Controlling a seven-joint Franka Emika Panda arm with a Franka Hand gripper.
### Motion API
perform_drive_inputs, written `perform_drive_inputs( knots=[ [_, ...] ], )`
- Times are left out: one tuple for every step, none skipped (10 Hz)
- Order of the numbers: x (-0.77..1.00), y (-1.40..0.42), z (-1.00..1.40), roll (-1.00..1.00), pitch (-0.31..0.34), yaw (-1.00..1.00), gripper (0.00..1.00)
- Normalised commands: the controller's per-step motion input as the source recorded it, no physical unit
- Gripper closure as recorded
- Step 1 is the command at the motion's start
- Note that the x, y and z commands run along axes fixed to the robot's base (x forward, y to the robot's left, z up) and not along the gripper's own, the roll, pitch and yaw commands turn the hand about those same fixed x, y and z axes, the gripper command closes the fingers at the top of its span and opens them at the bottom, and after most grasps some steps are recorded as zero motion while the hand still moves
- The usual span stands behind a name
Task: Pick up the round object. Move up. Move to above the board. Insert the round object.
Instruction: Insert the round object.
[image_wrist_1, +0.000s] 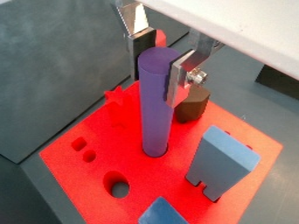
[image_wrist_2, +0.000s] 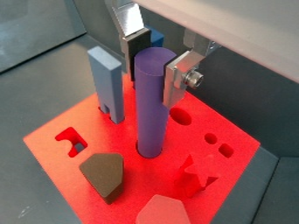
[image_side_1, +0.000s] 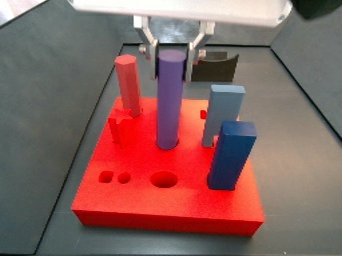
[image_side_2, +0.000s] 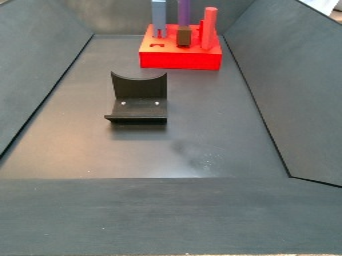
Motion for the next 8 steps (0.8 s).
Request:
perform_drive_inputs(
  knots=[
    [0.0, 0.0, -0.26, 0.0, -0.001, 0.0, 1.0],
    [0.0, -0.01, -0.3, 0.0, -0.031, 0.0, 1.0],
    [0.0, -0.01, -0.33, 0.01, -0.051, 0.0, 1.0],
    [0.0, -0.01, -0.33, 0.01, -0.066, 0.0, 1.0],
    [-0.03, 0.0, -0.32, 0.0, -0.077, 0.0, 1.0],
    [-0.13, 0.0, -0.2, -0.01, -0.087, 0.0, 1.0],
    [0.0, 0.0, 0.0, 0.01, 0.01, 0.0, 1.0],
    [0.0, 0.0, 0.0, 0.0, 0.0, 0.0, 1.0]
  ],
)
